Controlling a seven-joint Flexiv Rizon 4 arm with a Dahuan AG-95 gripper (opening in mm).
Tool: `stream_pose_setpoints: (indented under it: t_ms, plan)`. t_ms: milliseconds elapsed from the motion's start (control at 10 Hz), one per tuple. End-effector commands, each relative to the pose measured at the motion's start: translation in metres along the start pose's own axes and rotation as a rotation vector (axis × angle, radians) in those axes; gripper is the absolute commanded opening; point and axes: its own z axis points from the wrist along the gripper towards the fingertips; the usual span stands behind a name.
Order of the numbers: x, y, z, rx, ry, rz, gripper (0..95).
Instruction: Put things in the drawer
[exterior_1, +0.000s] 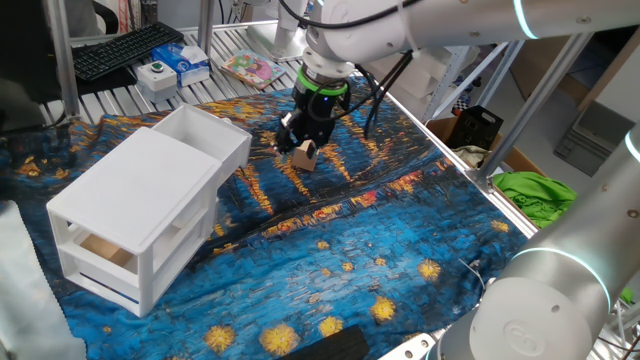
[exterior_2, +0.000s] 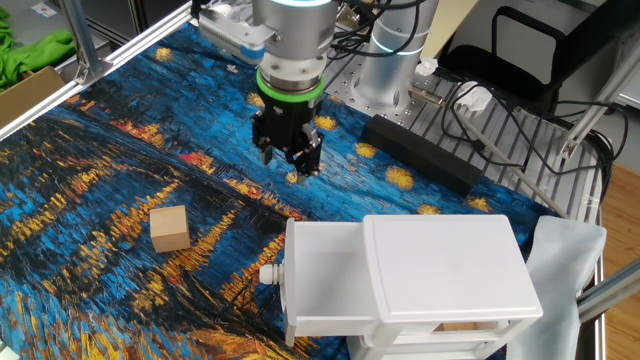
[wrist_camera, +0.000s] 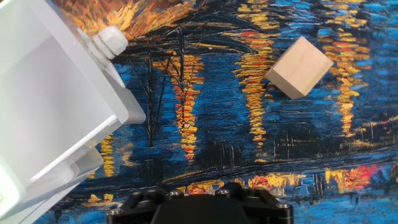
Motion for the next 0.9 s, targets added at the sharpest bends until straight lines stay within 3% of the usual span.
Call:
stream_pose_setpoints:
  t_ms: [100, 900]
  plan:
    - [-0.0013, 0.0003, 0.0004, -0.001, 0.002, 0.000, 0.0]
    - [-0.0059, -0.0014, 0.0042, 0.005, 0.001, 0.040, 0.0]
